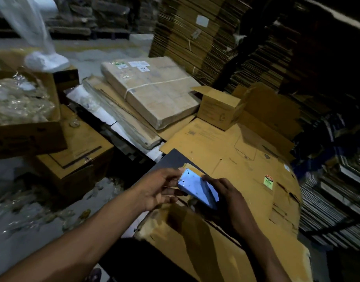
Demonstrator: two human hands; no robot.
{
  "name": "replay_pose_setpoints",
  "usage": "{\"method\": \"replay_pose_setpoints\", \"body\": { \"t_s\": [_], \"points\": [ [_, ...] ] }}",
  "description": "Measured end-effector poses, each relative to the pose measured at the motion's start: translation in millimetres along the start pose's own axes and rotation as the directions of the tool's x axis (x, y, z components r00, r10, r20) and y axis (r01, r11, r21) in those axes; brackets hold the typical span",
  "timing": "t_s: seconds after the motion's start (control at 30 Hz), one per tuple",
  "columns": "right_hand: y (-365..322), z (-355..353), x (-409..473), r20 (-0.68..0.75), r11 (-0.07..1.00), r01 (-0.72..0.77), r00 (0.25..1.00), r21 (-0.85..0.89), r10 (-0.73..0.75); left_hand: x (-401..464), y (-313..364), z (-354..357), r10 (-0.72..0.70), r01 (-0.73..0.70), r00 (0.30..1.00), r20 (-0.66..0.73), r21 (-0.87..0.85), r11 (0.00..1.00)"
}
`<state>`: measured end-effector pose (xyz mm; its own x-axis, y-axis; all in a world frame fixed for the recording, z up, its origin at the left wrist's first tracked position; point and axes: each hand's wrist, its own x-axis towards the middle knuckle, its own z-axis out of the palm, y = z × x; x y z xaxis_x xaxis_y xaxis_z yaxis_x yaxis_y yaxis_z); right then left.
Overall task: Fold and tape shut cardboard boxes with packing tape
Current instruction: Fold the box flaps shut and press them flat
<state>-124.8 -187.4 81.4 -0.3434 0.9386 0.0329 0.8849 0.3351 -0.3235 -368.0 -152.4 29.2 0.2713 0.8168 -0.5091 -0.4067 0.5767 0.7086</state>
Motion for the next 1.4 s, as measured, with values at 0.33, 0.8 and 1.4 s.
{"method": "replay_pose_setpoints", "body": {
  "t_s": [0.33,0.8,1.4],
  "points": [
    [-15.9,-9.9,14.4,0.072,0.990,0.136,0.988,0.049,-0.139,37.5,-20.5,-21.7,-0.069,0.053,0.995,-0.071,-0.197,0.979],
    [22.7,5.4,-3.0,0.219,0.938,0.149,0.972,-0.314,-0.081,75.8,-32.1,-107.5,0.173,-0.106,0.927,-0.332,0.209,0.972],
    [10.4,28.8,2.8,0.291,0.908,0.082,0.956,-0.411,0.046,112.4,-109.3,-90.4,0.282,-0.098,0.894,-0.349,0.461,0.882]
  ]
}}
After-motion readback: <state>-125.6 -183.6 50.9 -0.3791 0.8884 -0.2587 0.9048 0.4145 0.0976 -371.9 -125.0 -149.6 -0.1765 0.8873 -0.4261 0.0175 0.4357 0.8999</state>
